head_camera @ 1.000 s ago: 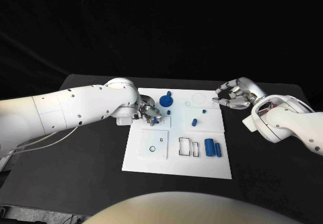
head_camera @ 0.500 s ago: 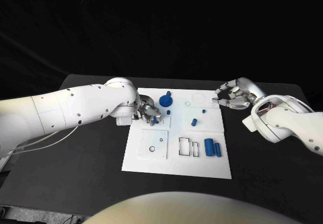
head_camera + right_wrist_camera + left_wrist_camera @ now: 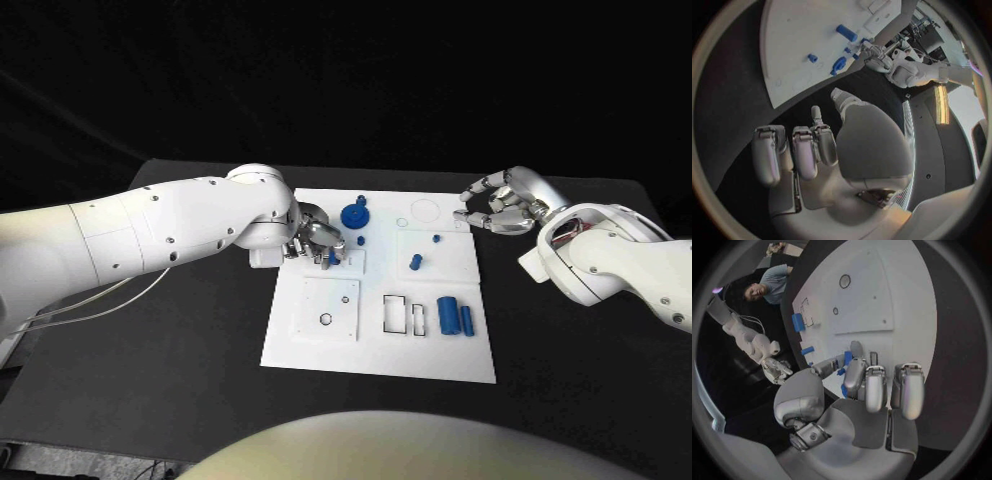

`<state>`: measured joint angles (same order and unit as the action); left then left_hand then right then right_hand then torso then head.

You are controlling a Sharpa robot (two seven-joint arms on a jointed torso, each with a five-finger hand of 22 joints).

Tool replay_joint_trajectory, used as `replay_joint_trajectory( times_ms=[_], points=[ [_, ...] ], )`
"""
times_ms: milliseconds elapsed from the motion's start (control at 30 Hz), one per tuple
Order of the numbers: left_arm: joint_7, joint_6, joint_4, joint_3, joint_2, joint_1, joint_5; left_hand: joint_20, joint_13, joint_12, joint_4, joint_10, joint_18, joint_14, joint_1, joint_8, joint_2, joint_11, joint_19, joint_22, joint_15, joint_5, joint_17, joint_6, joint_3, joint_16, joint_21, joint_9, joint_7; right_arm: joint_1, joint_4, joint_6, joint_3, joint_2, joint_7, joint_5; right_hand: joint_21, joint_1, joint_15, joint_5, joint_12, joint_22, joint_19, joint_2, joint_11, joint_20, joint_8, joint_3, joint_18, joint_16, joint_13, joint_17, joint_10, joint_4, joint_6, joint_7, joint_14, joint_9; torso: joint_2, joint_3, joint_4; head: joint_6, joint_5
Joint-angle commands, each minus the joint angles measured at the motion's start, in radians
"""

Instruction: Assemble the parts on the task board

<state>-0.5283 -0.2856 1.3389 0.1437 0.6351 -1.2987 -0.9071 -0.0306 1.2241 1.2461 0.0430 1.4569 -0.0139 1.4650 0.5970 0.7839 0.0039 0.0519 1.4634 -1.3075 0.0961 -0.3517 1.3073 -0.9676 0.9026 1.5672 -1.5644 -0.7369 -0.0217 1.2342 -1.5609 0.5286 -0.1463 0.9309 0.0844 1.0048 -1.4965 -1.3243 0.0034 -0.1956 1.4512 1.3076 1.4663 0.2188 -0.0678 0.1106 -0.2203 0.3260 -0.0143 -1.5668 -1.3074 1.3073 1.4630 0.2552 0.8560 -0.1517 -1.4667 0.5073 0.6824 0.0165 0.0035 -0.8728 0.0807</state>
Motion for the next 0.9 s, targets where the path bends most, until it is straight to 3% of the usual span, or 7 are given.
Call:
replay_joint_trajectory(
  times_ms=[33, 267, 600, 900],
  points=[
    [0.000, -0.050, -0.002, 0.003, -0.009, 0.002, 0.059, -0.008, 0.003, 0.006, 0.051, 0.009, 0.014, 0.106, 0.046, -0.007, 0.061, 0.000, 0.107, -0.263, -0.002, -0.021, 0.263, -0.026, 0.040, 0.004, -0.006, 0.009, 0.014, -0.001, 0.000, -0.016, 0.000, -0.001, -0.005, 0.005, 0.006, 0.008, -0.007, 0.002, -0.002, 0.227, 0.062, 0.005, 0.004, -0.007, -0.003, 0.006, -0.005, -0.004, -0.146, 0.263, -0.001, 0.000, -0.002, 0.008, -0.104, 0.001, -0.001, 0.0001, -0.0004, 0.000, 0.000],
    [-0.004, -0.086, -0.023, 0.003, -0.025, -0.003, 0.067, -0.008, -0.001, 0.000, 0.063, 0.011, 0.014, 0.106, 0.039, -0.010, 0.065, 0.001, 0.107, -0.263, -0.003, -0.049, 0.263, -0.037, 0.036, 0.004, -0.006, 0.021, 0.015, -0.001, 0.000, -0.018, 0.000, -0.001, -0.005, 0.006, 0.006, 0.009, -0.007, 0.001, -0.002, 0.227, 0.062, 0.007, 0.004, -0.007, -0.005, 0.007, -0.006, -0.004, -0.146, 0.263, 0.000, -0.001, -0.002, 0.008, -0.104, 0.002, 0.000, -0.0004, 0.0004, 0.000, -0.002],
    [-0.007, -0.107, -0.049, 0.003, -0.042, -0.009, 0.066, -0.005, -0.003, -0.003, 0.063, 0.014, 0.014, 0.106, 0.031, -0.011, 0.070, 0.001, 0.107, -0.263, -0.004, -0.056, 0.263, -0.047, 0.031, 0.004, -0.006, 0.029, 0.016, -0.001, 0.000, -0.020, 0.000, -0.002, -0.006, 0.012, 0.006, 0.009, -0.007, 0.001, -0.002, 0.227, 0.062, 0.007, 0.004, -0.007, -0.005, 0.007, -0.006, -0.004, -0.146, 0.263, 0.000, -0.001, -0.002, 0.008, -0.104, 0.002, 0.000, 0.0002, 0.0009, 0.000, -0.003],
    [-0.009, -0.116, -0.067, 0.004, -0.054, -0.012, 0.058, -0.005, -0.005, -0.010, 0.061, 0.022, 0.014, 0.106, -0.005, -0.020, 0.090, 0.004, 0.107, -0.263, -0.001, 0.010, 0.263, -0.065, 0.019, 0.004, -0.006, 0.053, 0.019, -0.001, 0.001, -0.021, 0.000, -0.002, -0.007, 0.014, 0.006, 0.009, -0.007, 0.001, -0.002, 0.227, 0.062, 0.007, 0.004, -0.007, -0.005, 0.007, -0.006, -0.004, -0.146, 0.263, 0.000, -0.001, -0.002, 0.008, -0.104, 0.002, -0.001, -0.0005, -0.0003, 0.000, -0.004]
  ],
)
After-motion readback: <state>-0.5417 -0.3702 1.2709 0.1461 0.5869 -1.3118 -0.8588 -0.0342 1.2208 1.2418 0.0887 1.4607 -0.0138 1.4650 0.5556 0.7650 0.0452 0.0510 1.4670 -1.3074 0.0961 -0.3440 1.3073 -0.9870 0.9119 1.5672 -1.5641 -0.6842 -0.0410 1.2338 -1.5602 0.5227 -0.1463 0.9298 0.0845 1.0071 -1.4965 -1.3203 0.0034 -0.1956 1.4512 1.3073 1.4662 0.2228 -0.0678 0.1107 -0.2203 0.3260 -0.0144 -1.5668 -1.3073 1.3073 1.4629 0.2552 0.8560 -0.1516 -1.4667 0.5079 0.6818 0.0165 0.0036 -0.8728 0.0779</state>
